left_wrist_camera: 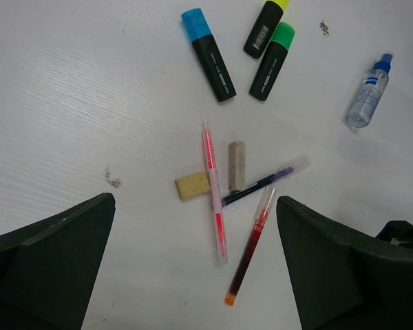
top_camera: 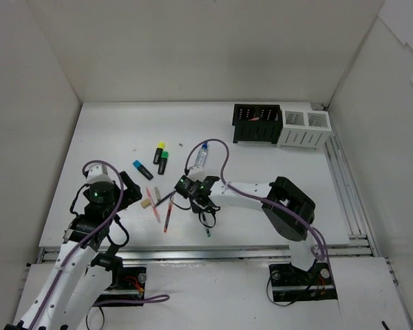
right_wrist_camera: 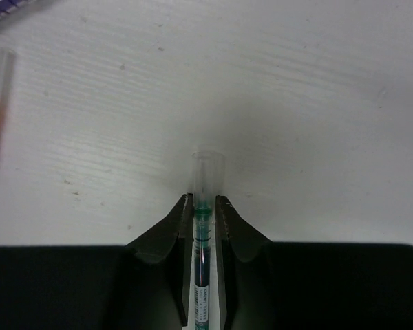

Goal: Sort the stationery into containers
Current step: Pick up the pen from the corner of the board, then place the pen in the storage box.

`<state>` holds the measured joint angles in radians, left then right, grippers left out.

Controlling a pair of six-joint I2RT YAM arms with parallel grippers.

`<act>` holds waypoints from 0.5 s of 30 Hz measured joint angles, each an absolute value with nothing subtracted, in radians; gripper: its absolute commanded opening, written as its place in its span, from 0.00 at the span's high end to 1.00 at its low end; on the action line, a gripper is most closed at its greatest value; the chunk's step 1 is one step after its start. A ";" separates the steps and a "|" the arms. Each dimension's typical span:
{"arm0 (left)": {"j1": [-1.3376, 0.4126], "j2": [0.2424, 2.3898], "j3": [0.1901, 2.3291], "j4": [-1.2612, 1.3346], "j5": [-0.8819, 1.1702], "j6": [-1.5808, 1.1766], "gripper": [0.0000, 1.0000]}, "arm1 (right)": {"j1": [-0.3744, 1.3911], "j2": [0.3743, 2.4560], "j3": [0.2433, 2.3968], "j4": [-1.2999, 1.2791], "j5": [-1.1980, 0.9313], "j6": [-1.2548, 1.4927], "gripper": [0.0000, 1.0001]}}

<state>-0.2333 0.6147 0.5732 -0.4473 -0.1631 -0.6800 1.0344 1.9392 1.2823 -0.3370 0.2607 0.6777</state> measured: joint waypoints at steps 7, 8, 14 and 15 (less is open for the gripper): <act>-0.233 0.665 0.574 -0.397 -0.016 -0.592 0.01 | 0.950 1.841 1.288 -0.330 0.344 0.563 0.99; -0.234 0.675 0.574 -0.383 0.019 -0.577 0.01 | 0.926 1.816 1.291 -0.310 0.359 0.532 0.99; -0.264 0.744 0.574 -0.331 0.139 -0.511 0.01 | 0.677 1.635 1.256 0.123 0.390 0.255 0.98; -0.266 0.757 0.573 -0.332 0.142 -0.505 0.01 | 0.632 1.627 1.254 0.209 0.391 0.200 0.98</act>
<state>-0.2657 0.7574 0.5732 -0.3317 0.1425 -0.5045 0.6319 1.6268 1.2537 0.2089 0.3912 0.2001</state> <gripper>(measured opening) 0.996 0.122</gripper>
